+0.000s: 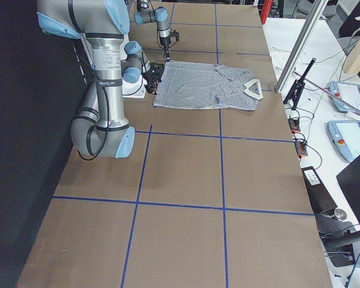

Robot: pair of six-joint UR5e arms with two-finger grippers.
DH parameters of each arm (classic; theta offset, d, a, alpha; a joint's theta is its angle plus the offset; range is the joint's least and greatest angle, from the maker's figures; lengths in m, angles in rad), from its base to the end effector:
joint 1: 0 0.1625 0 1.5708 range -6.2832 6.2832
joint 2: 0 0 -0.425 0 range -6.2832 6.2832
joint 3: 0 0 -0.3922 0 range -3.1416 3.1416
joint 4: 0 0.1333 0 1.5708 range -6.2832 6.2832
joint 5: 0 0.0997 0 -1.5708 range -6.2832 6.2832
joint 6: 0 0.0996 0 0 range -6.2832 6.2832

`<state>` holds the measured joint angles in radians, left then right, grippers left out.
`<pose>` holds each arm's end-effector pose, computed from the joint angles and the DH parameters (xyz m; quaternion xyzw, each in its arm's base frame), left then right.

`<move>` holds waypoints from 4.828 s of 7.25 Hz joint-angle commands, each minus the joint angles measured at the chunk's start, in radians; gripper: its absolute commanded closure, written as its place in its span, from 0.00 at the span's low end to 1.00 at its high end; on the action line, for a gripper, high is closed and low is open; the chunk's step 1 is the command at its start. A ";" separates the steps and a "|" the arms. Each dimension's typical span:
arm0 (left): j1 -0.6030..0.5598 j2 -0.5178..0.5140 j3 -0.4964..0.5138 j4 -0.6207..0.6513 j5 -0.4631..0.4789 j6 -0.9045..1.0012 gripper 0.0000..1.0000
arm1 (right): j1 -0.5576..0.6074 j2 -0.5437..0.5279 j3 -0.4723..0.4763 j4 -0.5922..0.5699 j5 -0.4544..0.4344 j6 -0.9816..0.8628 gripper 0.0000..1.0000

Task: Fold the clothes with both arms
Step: 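Pinch the hem corners with both grippers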

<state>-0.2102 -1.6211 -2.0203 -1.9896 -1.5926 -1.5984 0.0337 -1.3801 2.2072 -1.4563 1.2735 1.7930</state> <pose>0.4668 -0.2337 0.3802 0.0307 0.4423 -0.1015 0.8906 -0.4760 -0.1786 0.2666 0.0892 -0.4590 0.1791 0.8656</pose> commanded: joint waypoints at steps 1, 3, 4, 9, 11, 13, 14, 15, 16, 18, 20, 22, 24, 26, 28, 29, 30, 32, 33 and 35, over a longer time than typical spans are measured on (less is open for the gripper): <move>0.000 -0.002 0.000 0.000 -0.001 0.000 0.95 | 0.000 -0.001 0.000 0.001 0.001 -0.001 0.04; 0.000 -0.002 -0.001 0.000 0.000 0.000 1.00 | -0.002 -0.001 -0.001 -0.001 0.001 -0.001 0.04; -0.001 0.000 -0.009 0.002 -0.006 0.011 0.95 | -0.002 -0.001 -0.001 0.001 0.001 -0.001 0.04; 0.000 0.004 0.000 0.003 -0.010 0.049 0.53 | -0.002 -0.001 -0.001 -0.001 0.000 -0.001 0.04; 0.000 0.003 0.002 0.003 -0.010 0.049 0.55 | 0.000 -0.001 -0.001 0.001 0.000 -0.001 0.04; 0.003 0.003 0.002 0.003 -0.009 0.049 0.59 | 0.000 -0.002 -0.001 -0.001 0.000 -0.001 0.04; 0.003 0.001 0.003 0.003 -0.007 0.048 0.69 | 0.000 -0.007 -0.001 -0.001 0.000 -0.001 0.04; 0.003 0.001 0.003 0.003 -0.007 0.046 0.83 | -0.002 -0.008 -0.001 -0.001 0.000 -0.001 0.04; 0.003 0.001 0.005 0.003 -0.006 0.043 0.92 | -0.002 -0.008 -0.001 -0.001 0.000 -0.001 0.04; 0.003 0.000 0.006 0.003 -0.006 0.041 1.00 | -0.002 -0.010 -0.001 -0.001 0.000 -0.001 0.04; 0.002 0.000 -0.003 0.002 -0.006 0.041 1.00 | -0.002 -0.010 -0.001 -0.001 0.000 -0.001 0.04; -0.003 0.003 -0.020 0.003 -0.010 0.044 1.00 | -0.002 -0.008 0.000 -0.001 0.000 -0.001 0.04; -0.009 0.006 -0.072 0.014 -0.015 0.049 1.00 | -0.003 -0.010 -0.007 -0.001 0.000 0.000 0.04; -0.009 -0.006 -0.115 0.089 -0.050 0.049 1.00 | -0.035 0.007 -0.070 -0.003 -0.052 0.076 0.22; -0.006 -0.008 -0.112 0.089 -0.050 0.048 1.00 | -0.060 0.015 -0.121 -0.003 -0.068 0.136 0.32; -0.006 -0.006 -0.112 0.089 -0.050 0.048 1.00 | -0.064 0.013 -0.150 -0.001 -0.080 0.158 0.34; -0.006 -0.006 -0.110 0.089 -0.049 0.046 1.00 | -0.069 0.013 -0.150 -0.001 -0.080 0.158 0.34; -0.006 -0.003 -0.110 0.089 -0.047 0.046 1.00 | -0.074 0.012 -0.155 -0.001 -0.082 0.158 0.35; -0.006 -0.003 -0.110 0.087 -0.046 0.043 1.00 | -0.075 0.010 -0.156 -0.001 -0.083 0.158 0.43; -0.006 -0.002 -0.112 0.087 -0.046 0.041 1.00 | -0.077 0.010 -0.156 -0.015 -0.089 0.157 0.46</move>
<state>-0.2163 -1.6236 -2.1315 -1.9020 -1.6386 -1.5555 -0.0414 -1.3695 2.0514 -1.4609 1.1866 1.9502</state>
